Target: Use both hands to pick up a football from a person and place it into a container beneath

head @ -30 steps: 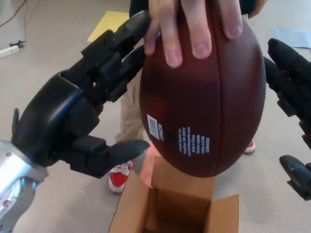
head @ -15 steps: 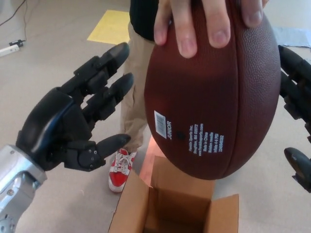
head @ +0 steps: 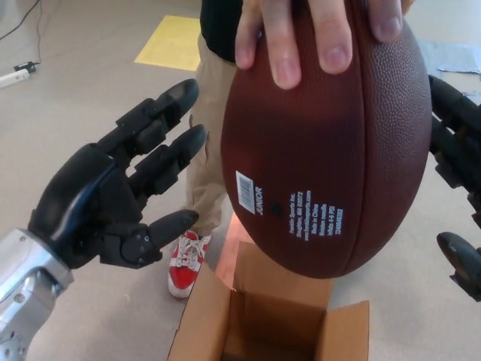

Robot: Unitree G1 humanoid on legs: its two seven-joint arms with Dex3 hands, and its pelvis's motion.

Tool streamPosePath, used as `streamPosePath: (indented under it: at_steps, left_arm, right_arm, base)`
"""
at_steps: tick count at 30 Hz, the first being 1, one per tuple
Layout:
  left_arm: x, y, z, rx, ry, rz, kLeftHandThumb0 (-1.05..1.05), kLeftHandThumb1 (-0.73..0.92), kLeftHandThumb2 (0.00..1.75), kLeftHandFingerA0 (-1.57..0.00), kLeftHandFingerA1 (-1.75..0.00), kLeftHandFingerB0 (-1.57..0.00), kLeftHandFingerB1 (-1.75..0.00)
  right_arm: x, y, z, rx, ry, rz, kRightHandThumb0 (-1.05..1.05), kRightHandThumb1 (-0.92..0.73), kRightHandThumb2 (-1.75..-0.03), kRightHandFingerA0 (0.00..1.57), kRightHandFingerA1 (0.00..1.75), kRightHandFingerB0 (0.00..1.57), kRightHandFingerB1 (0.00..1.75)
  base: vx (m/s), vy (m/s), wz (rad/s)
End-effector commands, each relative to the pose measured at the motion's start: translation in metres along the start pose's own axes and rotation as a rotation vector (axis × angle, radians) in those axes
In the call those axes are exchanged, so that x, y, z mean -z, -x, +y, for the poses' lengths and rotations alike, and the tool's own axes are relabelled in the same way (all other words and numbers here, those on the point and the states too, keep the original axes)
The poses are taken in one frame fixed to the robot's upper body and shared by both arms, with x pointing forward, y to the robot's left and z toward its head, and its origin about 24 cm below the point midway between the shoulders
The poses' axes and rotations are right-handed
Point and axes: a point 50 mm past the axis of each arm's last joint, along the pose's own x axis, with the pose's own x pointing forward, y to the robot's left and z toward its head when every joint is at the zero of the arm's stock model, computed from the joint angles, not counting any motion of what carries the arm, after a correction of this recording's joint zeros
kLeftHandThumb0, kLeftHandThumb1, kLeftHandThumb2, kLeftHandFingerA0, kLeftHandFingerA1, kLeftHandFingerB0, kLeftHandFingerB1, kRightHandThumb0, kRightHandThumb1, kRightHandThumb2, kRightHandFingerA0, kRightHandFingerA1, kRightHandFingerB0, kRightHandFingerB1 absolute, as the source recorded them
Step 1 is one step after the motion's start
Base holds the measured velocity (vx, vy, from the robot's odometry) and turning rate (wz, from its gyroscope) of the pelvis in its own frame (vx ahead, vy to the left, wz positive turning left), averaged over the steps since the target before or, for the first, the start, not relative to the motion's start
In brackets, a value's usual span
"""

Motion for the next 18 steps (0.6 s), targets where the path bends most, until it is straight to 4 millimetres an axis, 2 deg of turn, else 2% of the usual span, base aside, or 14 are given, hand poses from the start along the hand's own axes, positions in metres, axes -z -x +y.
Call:
streamPosePath:
  at_steps: [1,5,10,11,13,14,15,16,17,18]
  left_arm:
    - [-0.009,0.0,-0.005,0.026,-0.088,-0.024,-0.84,0.49,0.55,0.0,0.0,0.0,0.0]
    - [-0.016,0.0,-0.015,0.052,-0.106,-0.04,-0.9,0.48,0.57,0.0,0.0,0.0,0.0]
    - [-0.021,-0.002,-0.04,0.078,-0.083,-0.089,-0.86,0.52,0.57,0.0,0.0,0.0,0.0]
    - [-0.021,-0.003,-0.046,0.077,-0.077,-0.092,-0.92,0.46,0.84,0.0,0.0,0.0,0.0]
    - [-0.021,-0.004,-0.054,0.073,-0.069,-0.095,-0.92,0.46,0.84,0.0,0.0,0.0,0.0]
    - [-0.021,-0.004,-0.056,0.063,-0.07,-0.092,-0.93,0.62,0.6,0.0,0.0,0.0,0.0]
    - [-0.021,-0.004,-0.059,0.052,-0.073,-0.089,-0.93,0.62,0.6,0.0,0.0,0.0,0.0]
    - [-0.02,-0.004,-0.062,0.034,-0.065,-0.091,-0.95,0.57,0.92,0.0,-0.01,0.0,0.0]
    - [-0.02,-0.004,-0.064,0.022,-0.06,-0.093,-0.95,0.57,0.92,0.0,-0.01,0.0,0.0]
    - [-0.018,-0.007,-0.073,-0.013,-0.026,-0.115,-1.05,0.75,1.07,0.0,-0.07,0.0,-0.05]
  right_arm:
    - [-0.003,-0.001,0.002,-0.034,-0.047,-0.01,-0.81,-0.48,-0.84,0.0,0.0,0.0,0.11]
    - [-0.004,-0.001,0.008,-0.079,-0.133,-0.012,-0.79,-0.46,-0.84,0.0,0.0,0.0,0.13]
    - [-0.004,0.001,0.025,-0.093,-0.14,-0.026,-0.87,-0.52,-0.89,0.0,0.0,0.0,0.12]
    - [-0.003,0.001,0.029,-0.083,-0.13,-0.029,-0.92,-0.56,-0.92,0.0,0.0,0.0,0.11]
    - [-0.002,0.0,0.033,-0.068,-0.114,-0.035,-0.92,-0.56,-0.92,0.0,0.0,0.0,0.11]
    - [-0.001,-0.001,0.034,-0.06,-0.111,-0.038,-0.94,-0.58,-0.95,0.0,0.0,0.0,0.11]
    - [-0.001,-0.002,0.036,-0.051,-0.108,-0.042,-0.94,-0.58,-0.95,0.0,0.0,0.0,0.11]
    - [-0.001,-0.003,0.039,-0.035,-0.122,-0.053,-0.97,-0.64,-0.97,0.0,0.0,0.0,0.11]
    - [0.0,-0.004,0.042,-0.023,-0.133,-0.061,-0.97,-0.64,-0.97,0.0,0.0,0.0,0.11]
    - [-0.001,-0.007,0.05,0.026,-0.119,-0.081,-1.0,-0.7,-1.03,0.0,0.01,0.0,0.11]
  base:
    - [0.0,0.0,0.0]
    - [0.0,0.0,0.0]
    - [0.0,0.0,0.0]
    - [0.0,0.0,0.0]
    - [0.0,0.0,0.0]
    - [0.0,0.0,0.0]
    - [0.0,0.0,0.0]
    - [0.0,0.0,0.0]
    - [0.0,0.0,0.0]
    - [0.0,0.0,0.0]
